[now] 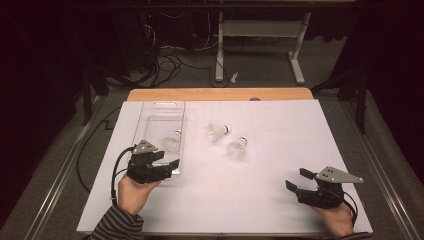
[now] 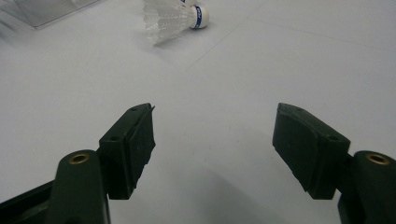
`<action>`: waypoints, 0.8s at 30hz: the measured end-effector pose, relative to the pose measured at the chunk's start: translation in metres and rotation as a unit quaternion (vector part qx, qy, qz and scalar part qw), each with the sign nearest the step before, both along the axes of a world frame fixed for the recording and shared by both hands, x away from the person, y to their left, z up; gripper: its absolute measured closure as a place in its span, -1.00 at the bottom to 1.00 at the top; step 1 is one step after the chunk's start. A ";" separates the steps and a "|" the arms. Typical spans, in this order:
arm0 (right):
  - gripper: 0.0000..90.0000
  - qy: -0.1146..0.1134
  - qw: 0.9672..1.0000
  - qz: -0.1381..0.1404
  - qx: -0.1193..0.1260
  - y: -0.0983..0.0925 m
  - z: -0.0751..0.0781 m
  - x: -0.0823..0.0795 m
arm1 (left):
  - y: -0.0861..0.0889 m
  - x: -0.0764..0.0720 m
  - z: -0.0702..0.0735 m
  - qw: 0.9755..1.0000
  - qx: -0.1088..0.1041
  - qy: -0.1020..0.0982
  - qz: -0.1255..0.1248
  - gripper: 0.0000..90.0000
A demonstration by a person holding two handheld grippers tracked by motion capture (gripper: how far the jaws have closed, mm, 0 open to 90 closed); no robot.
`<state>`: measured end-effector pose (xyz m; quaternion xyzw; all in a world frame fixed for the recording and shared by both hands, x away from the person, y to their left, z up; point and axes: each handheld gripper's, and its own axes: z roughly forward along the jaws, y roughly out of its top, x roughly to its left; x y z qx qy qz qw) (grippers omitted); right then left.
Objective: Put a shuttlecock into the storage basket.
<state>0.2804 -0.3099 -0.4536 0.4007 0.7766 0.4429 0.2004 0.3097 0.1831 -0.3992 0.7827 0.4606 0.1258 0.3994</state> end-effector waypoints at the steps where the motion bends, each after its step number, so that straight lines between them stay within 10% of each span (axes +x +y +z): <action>1: -0.33 0.000 1.000 0.000 0.001 0.000 0.000 0.000 | -0.001 0.000 0.001 1.000 -0.002 0.001 -0.001 -0.18; 24: -0.34 0.000 1.000 0.004 0.000 0.001 0.000 0.001 | -0.023 0.010 0.002 0.999 -0.007 0.023 -0.034 -0.08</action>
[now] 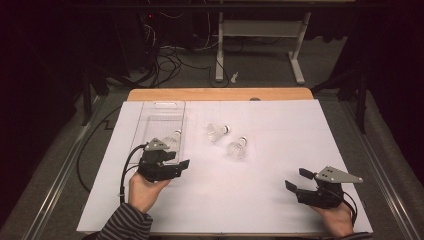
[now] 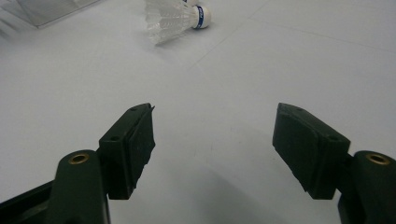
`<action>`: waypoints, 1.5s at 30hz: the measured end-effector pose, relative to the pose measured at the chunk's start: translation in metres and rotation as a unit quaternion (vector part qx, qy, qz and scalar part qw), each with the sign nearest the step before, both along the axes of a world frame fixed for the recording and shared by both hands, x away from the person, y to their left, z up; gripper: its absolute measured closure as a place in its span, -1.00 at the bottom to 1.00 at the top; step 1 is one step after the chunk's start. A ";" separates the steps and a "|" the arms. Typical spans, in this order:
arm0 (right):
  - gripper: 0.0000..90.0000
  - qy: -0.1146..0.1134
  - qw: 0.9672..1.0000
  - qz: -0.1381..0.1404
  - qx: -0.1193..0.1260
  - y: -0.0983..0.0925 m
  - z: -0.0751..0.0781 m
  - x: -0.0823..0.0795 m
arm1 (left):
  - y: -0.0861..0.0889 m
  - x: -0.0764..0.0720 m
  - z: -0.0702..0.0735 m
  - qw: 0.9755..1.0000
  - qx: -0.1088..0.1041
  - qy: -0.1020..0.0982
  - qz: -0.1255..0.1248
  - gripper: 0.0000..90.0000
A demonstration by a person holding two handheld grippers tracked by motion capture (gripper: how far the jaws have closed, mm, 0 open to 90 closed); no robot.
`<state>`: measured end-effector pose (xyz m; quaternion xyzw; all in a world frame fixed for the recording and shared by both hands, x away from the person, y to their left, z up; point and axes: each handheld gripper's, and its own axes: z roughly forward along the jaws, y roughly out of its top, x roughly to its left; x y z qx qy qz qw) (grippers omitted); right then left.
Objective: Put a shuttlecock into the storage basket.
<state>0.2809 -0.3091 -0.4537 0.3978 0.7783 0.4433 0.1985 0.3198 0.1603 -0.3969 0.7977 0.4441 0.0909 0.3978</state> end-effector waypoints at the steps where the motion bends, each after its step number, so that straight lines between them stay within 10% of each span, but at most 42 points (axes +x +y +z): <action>1: -0.34 -0.001 1.000 0.000 0.000 0.000 0.000 0.000 | -0.001 0.001 0.000 1.000 -0.001 0.001 0.000 -0.08; 45: -0.33 -0.003 1.000 0.003 -0.002 -0.001 0.000 0.000 | -0.049 0.049 0.005 1.000 0.005 0.009 -0.016 -0.03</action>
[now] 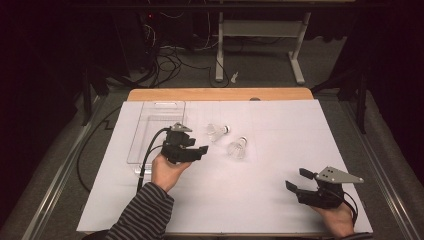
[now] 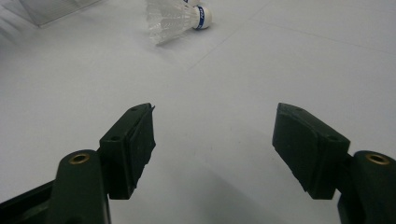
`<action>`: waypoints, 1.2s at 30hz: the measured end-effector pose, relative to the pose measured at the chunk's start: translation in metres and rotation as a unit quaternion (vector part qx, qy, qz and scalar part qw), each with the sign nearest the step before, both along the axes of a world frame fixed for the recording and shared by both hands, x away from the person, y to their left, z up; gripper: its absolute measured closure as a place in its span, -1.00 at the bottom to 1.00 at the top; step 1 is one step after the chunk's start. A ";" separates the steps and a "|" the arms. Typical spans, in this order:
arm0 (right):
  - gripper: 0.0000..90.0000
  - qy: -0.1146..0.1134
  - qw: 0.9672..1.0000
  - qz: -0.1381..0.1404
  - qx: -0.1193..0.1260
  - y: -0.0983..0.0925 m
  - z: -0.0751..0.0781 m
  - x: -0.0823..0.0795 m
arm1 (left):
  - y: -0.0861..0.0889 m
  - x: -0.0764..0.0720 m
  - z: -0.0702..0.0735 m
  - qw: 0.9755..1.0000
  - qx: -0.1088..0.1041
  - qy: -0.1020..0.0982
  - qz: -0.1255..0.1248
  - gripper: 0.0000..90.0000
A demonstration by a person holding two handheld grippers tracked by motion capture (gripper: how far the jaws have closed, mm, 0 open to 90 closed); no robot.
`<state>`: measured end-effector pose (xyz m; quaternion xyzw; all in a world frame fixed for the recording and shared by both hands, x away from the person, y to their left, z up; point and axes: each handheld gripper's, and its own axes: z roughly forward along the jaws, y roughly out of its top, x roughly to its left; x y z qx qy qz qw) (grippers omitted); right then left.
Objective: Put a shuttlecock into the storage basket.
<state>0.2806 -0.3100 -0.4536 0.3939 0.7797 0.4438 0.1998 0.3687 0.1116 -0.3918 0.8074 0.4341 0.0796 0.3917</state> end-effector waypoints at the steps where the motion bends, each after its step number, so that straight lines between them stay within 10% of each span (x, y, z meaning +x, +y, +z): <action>1: -0.33 0.000 1.000 0.000 0.000 0.000 0.000 0.000 | -0.001 0.001 0.000 1.000 -0.001 0.001 0.000 -0.03; 36: -0.33 -0.001 1.000 0.001 0.001 -0.001 0.000 0.000 | -0.015 0.029 0.000 1.000 0.010 0.013 0.007 0.00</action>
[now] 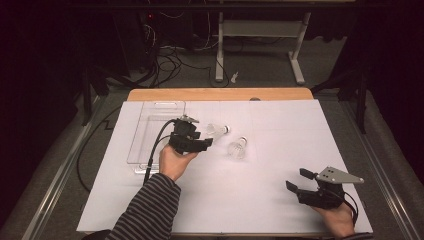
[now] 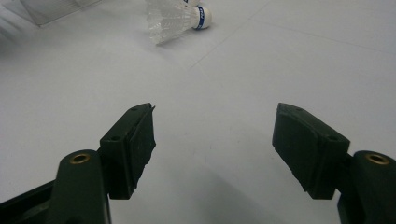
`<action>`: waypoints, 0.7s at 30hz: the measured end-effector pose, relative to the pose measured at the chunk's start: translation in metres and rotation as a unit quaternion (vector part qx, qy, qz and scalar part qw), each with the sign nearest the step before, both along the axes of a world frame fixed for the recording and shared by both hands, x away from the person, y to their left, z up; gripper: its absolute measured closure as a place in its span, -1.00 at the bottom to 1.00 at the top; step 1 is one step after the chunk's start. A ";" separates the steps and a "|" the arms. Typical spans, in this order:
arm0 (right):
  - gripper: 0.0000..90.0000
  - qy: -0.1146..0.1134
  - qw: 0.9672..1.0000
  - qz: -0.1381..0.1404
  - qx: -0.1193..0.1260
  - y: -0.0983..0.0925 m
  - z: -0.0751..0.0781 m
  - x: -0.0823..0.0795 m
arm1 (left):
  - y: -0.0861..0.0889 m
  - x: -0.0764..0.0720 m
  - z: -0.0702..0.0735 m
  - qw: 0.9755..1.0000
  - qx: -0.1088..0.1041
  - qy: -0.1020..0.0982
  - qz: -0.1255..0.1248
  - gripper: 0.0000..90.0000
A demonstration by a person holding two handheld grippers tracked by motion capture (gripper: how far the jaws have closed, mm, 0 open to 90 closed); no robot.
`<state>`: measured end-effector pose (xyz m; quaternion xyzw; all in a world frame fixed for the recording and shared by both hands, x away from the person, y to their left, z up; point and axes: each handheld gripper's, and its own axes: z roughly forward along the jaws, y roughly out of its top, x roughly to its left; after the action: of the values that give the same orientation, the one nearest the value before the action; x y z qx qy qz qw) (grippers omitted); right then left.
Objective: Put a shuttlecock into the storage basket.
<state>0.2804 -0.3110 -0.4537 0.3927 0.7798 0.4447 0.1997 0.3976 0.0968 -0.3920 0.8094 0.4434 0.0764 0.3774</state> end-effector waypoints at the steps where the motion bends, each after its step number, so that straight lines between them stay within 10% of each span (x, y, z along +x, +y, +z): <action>1: -0.33 0.000 1.000 0.000 0.000 0.000 0.000 0.000 | 0.000 0.001 0.000 1.000 0.000 0.001 0.000 0.00; 21: -0.33 0.000 1.000 0.000 0.001 0.000 0.000 0.000 | -0.007 0.012 0.001 1.000 0.005 0.005 0.002 0.00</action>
<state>0.2803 -0.3111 -0.4536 0.3930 0.7794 0.4455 0.1993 0.4099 0.0894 -0.3906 0.8105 0.4470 0.0750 0.3709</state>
